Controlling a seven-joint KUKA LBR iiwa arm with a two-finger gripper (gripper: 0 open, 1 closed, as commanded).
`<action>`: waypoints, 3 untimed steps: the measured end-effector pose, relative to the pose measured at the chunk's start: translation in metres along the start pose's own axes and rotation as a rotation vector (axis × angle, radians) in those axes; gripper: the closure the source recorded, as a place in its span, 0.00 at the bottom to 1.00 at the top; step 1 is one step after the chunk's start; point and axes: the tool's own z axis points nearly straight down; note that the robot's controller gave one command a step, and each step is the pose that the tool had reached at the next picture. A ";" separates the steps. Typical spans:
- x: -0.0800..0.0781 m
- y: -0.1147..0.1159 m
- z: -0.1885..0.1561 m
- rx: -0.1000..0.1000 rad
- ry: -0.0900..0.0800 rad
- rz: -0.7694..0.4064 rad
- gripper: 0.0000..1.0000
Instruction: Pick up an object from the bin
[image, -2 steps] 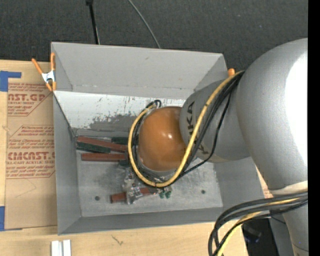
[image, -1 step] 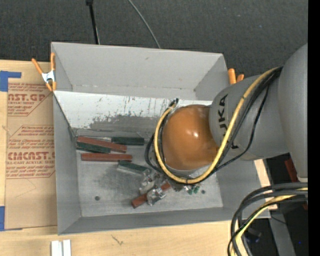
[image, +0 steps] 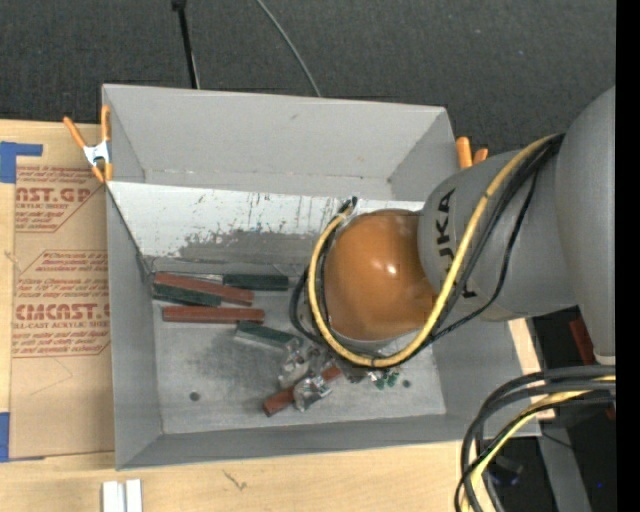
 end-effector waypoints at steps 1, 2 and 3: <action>0.000 0.000 -0.001 0.000 0.001 -0.001 1.00; -0.010 0.003 -0.051 0.006 -0.011 -0.041 1.00; -0.010 0.013 -0.003 -0.001 0.002 -0.231 1.00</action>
Offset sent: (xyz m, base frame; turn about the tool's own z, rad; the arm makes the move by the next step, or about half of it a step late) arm 0.0142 0.0388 -0.0458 -0.2538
